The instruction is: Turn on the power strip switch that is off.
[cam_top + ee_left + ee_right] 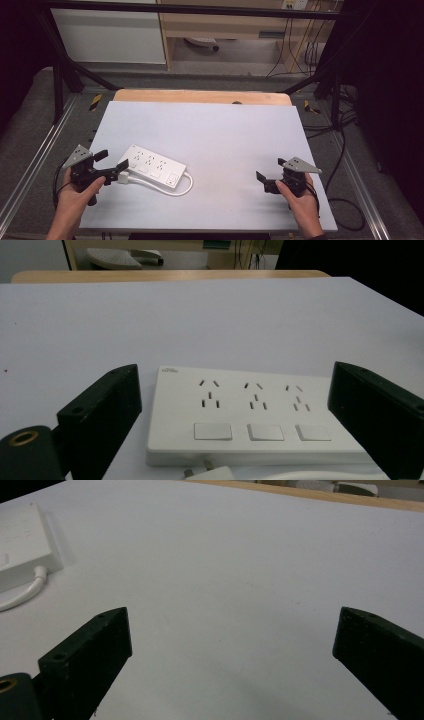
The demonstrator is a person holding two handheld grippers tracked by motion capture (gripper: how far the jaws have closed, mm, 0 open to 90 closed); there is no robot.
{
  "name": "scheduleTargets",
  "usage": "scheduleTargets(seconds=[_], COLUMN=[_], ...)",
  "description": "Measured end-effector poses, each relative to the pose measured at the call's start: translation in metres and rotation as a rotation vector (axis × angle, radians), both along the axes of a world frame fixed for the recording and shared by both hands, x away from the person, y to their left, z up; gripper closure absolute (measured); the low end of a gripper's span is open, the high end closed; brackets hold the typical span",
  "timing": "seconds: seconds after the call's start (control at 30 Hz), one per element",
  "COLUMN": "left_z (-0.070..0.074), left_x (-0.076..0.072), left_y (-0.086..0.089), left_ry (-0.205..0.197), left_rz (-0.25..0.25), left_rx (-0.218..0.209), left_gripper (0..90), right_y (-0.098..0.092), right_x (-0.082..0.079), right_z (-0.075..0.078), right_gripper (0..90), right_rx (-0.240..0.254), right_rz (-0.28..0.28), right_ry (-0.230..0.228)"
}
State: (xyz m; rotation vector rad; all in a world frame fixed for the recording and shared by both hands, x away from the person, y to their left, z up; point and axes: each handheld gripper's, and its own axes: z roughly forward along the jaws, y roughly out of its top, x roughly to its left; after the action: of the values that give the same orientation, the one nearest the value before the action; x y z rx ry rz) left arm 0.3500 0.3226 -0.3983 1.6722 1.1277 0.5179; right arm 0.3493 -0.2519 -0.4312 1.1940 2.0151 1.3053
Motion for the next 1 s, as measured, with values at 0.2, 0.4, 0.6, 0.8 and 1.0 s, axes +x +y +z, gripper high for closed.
scheduleTargets(seconds=[0.2, 0.4, 0.6, 0.8, 1.0], left_z=[-0.004, -0.007, -0.010, -0.011, -0.014], left_x=[0.003, 0.007, 0.008, 0.008, 0.009], left_y=[0.000, 0.000, 0.000, -0.003, -0.004], left_ry=[0.012, 0.012, 0.013, 0.014, 0.035], left_rz=[-0.012, -0.017, -0.026, -0.038, -0.050], left_rx=[-0.001, 0.017, 0.043, 0.075, 0.092], left_gripper=[10.9, 14.8, 20.4, 28.3, 44.7], right_y=[0.000, 0.000, 0.000, 0.000, 0.000], right_x=[0.000, 0.000, 0.000, 0.000, 0.001], right_z=[0.000, 0.000, 0.000, 0.000, 0.000], right_gripper=[2.8, 2.8, 2.8, 2.9, 2.8], right_rx=[0.000, 0.000, 0.000, -0.001, -0.001], right_rz=[-0.001, 0.000, 0.000, 0.004, 0.004], right_ry=[0.000, -0.001, 0.001, 0.004, 0.004])
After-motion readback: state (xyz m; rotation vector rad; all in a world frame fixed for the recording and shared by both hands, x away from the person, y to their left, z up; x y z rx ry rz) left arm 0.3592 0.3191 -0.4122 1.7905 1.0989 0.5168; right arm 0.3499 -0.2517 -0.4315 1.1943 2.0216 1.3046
